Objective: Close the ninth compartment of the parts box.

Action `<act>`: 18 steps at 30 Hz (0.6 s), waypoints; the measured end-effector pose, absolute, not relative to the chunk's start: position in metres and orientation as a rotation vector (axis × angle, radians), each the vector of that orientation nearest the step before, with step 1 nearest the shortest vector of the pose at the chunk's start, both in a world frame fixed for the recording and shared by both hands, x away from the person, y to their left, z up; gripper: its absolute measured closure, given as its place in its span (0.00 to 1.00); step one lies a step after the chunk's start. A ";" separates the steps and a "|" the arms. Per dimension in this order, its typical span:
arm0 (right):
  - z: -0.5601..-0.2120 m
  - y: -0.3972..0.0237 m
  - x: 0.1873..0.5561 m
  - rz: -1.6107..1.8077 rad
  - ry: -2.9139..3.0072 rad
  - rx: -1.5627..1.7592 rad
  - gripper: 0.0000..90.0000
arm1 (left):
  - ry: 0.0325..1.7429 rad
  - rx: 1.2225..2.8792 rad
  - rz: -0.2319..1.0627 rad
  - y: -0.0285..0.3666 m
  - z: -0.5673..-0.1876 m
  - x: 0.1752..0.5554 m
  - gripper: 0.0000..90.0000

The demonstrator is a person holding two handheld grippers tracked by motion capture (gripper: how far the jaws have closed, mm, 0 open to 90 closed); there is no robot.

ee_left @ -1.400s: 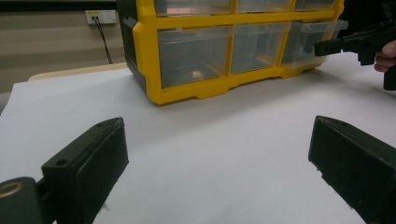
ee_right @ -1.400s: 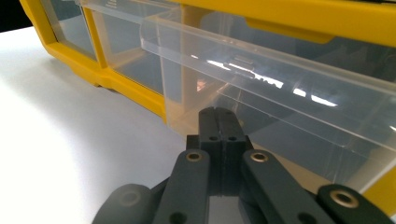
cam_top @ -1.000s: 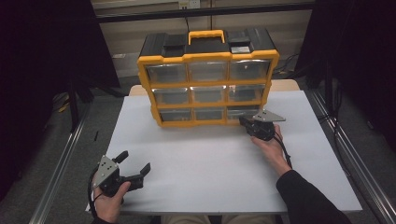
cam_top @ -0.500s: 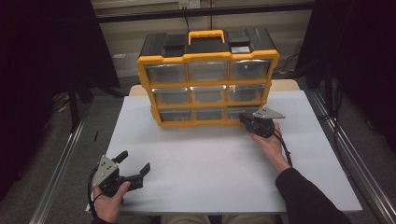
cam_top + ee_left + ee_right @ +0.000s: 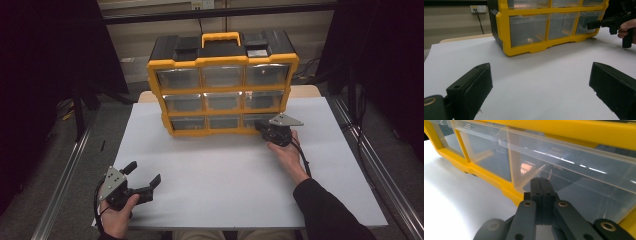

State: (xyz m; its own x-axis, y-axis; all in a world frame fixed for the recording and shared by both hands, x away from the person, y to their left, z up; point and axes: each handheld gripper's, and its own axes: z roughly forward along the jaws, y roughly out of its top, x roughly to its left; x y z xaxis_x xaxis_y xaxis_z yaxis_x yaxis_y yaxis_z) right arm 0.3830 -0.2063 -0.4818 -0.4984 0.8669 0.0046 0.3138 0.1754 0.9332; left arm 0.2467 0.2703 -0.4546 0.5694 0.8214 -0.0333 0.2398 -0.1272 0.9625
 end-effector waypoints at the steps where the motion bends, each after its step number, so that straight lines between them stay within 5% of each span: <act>1: -0.482 -0.206 0.384 1.314 1.909 1.108 1.00 | 0.900 1.666 0.640 0.270 -0.455 0.247 0.05; 18: -0.485 -0.203 0.390 1.312 1.886 1.130 1.00 | 0.905 1.663 0.640 0.271 -0.455 0.247 0.05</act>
State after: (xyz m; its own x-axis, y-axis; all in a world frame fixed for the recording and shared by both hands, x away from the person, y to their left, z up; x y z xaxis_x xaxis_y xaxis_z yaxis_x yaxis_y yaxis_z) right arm 0.3899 -0.2030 -0.4852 -0.4783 0.8781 0.0104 0.3154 0.1607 0.9353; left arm 0.2467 0.2706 -0.4551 0.5651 0.8243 -0.0351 0.2421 -0.1249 0.9622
